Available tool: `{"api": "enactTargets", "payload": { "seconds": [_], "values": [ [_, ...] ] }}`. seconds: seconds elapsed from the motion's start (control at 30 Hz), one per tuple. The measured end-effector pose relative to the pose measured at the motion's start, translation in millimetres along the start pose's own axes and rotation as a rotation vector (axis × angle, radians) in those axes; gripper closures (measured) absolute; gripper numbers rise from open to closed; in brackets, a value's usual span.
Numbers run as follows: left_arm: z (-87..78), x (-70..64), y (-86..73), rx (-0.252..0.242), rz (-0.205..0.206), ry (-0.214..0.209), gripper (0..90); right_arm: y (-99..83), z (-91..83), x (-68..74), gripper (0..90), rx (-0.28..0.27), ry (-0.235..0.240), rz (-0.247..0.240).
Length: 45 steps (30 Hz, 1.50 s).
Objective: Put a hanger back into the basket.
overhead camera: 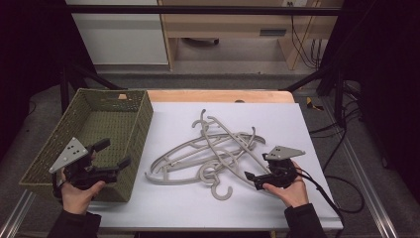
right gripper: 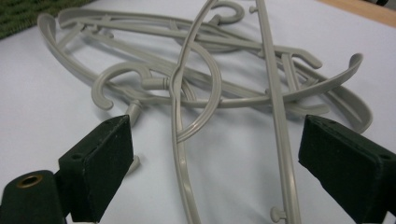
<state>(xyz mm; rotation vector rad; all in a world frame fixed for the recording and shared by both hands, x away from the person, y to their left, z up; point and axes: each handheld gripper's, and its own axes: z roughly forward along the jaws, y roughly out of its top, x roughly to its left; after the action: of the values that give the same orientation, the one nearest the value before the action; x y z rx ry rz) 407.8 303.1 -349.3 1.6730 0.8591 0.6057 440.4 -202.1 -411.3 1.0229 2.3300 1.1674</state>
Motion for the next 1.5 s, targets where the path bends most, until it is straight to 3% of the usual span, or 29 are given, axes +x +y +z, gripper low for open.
{"api": "enactTargets", "payload": {
  "seconds": [0.37,0.6,0.9,1.03,1.17,1.33,1.37,1.5],
  "values": [
    [2.9,-2.7,-0.9,0.012,0.011,-0.001,5.4,-1.7,22.1,3.9,19.0,0.101,0.024,-0.029],
    [3.3,-2.8,-1.0,0.013,0.011,0.000,5.4,-2.0,31.7,4.1,26.8,0.159,0.015,-0.046],
    [4.8,-4.0,-1.3,0.019,0.015,-0.003,5.4,-3.0,44.4,6.3,42.4,0.240,0.015,-0.061],
    [4.5,-4.4,-1.1,0.019,0.017,-0.003,5.4,-5.3,53.3,10.1,51.5,0.293,0.050,-0.041],
    [4.8,-4.7,-0.8,0.020,0.020,-0.003,5.4,-6.5,59.0,10.8,60.7,0.330,0.076,-0.053],
    [5.1,-5.7,-1.1,0.024,0.024,-0.005,5.4,-6.1,62.6,11.2,70.9,0.347,0.094,-0.070],
    [5.1,-6.3,-0.9,0.023,0.026,-0.007,5.5,-5.8,63.9,11.5,76.2,0.357,0.109,-0.073],
    [5.5,-6.9,-0.9,0.025,0.028,-0.007,5.5,-5.7,65.4,11.6,80.1,0.368,0.118,-0.080]
  ]
}}
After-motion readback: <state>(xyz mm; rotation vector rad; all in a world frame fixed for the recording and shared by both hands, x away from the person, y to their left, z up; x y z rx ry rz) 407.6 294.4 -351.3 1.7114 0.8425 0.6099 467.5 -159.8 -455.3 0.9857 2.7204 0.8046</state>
